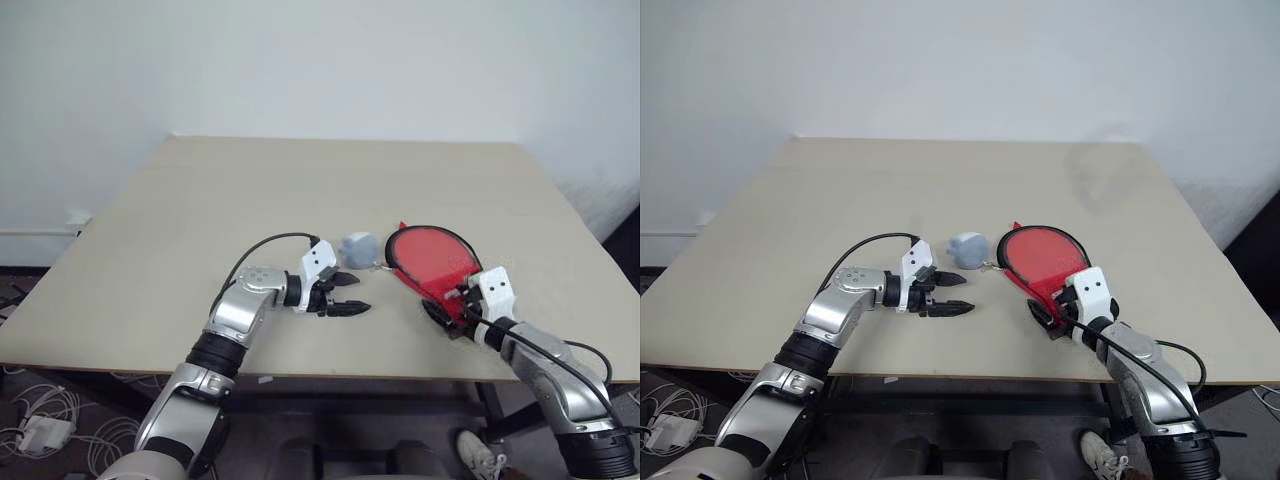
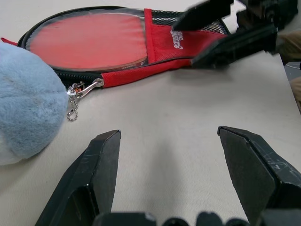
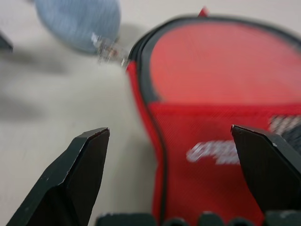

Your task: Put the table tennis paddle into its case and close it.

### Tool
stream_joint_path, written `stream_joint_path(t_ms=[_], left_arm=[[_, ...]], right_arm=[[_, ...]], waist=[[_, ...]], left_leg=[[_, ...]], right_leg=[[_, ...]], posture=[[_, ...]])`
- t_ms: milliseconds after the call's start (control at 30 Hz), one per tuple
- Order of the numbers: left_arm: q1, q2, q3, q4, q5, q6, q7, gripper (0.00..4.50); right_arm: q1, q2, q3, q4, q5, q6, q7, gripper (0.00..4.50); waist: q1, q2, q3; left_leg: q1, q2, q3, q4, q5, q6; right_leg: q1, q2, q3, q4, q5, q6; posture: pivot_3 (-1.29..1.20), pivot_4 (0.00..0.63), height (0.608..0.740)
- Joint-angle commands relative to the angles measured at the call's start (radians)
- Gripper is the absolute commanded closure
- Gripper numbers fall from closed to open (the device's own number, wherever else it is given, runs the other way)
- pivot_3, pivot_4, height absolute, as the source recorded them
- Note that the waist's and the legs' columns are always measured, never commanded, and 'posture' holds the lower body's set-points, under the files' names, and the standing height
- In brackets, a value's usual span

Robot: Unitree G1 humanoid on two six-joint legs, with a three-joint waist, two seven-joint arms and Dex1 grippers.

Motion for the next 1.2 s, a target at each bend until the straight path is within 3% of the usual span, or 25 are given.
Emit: stream_joint_path(t_ms=[33,200,300,567,767,900,1200], left_arm=[[-0.029,-0.015,-0.001,0.001,0.008,-0.032,0.011,0.99],[-0.038,-0.029,-0.005,0.011,0.014,-0.047,0.014,0.99],[-0.044,-0.038,-0.001,0.02,0.018,-0.053,0.018,0.99],[-0.048,-0.054,0.002,0.022,0.02,-0.053,0.026,0.99],[-0.034,-0.05,0.002,0.009,0.021,-0.052,0.033,0.99],[-0.03,-0.046,0.002,-0.001,0.018,-0.044,0.034,0.99],[-0.042,-0.043,0.011,0.015,0.017,-0.04,0.042,0.99]], right_arm=[[-0.02,-0.007,0.028,-0.001,-0.053,0.014,-0.011,0.03],[-0.04,0.002,0.035,0.034,-0.079,0.047,-0.018,0.03],[-0.05,-0.005,0.039,0.059,-0.099,0.079,-0.023,0.6],[-0.062,-0.012,0.037,0.101,-0.125,0.116,-0.008,3.37],[-0.064,-0.013,0.053,0.099,-0.13,0.14,0.012,3.37],[-0.066,-0.002,0.039,0.082,-0.116,0.155,0.014,4.49],[-0.071,0.046,-0.032,-0.002,0.001,0.252,0.053,4.49]], waist=[[0.0,0.0,0.0],[0.0,-0.002,0.0],[0.0,-0.003,-0.001],[0.0,-0.005,-0.001],[0.0,-0.006,-0.001],[0.0,-0.006,-0.001],[0.001,-0.006,-0.001]], left_leg=[[0.0,0.0,0.0,0.0,0.0,0.0],[0.0,0.0,0.0,0.0,0.0,0.0],[0.0,0.0,0.0,0.0,0.0,0.0],[0.001,0.0,0.0,0.0,0.0,0.0],[0.001,0.0,-0.001,0.001,0.0,0.0],[0.001,0.0,-0.001,0.001,0.0,0.0],[0.001,0.0,-0.001,0.001,0.0,0.0]], right_leg=[[0.0,0.0,0.0,0.0,0.0,0.0],[0.0,0.0,0.0,0.0,0.0,0.0],[0.001,0.0,0.0,0.0,0.0,0.0],[0.001,0.0,0.0,0.0,0.0,0.0],[0.002,0.0,0.0,0.0,0.0,0.0],[0.002,0.0,-0.001,0.0,0.0,0.0],[0.002,0.0,-0.001,0.0,0.0,0.0]], posture=[[0.0,0.0,0.74],[0.0,0.0,0.74],[0.0,0.0,0.74],[0.0,0.0,0.74],[0.0,0.0,0.74],[0.0,0.0,0.74],[0.0,0.0,0.74]])
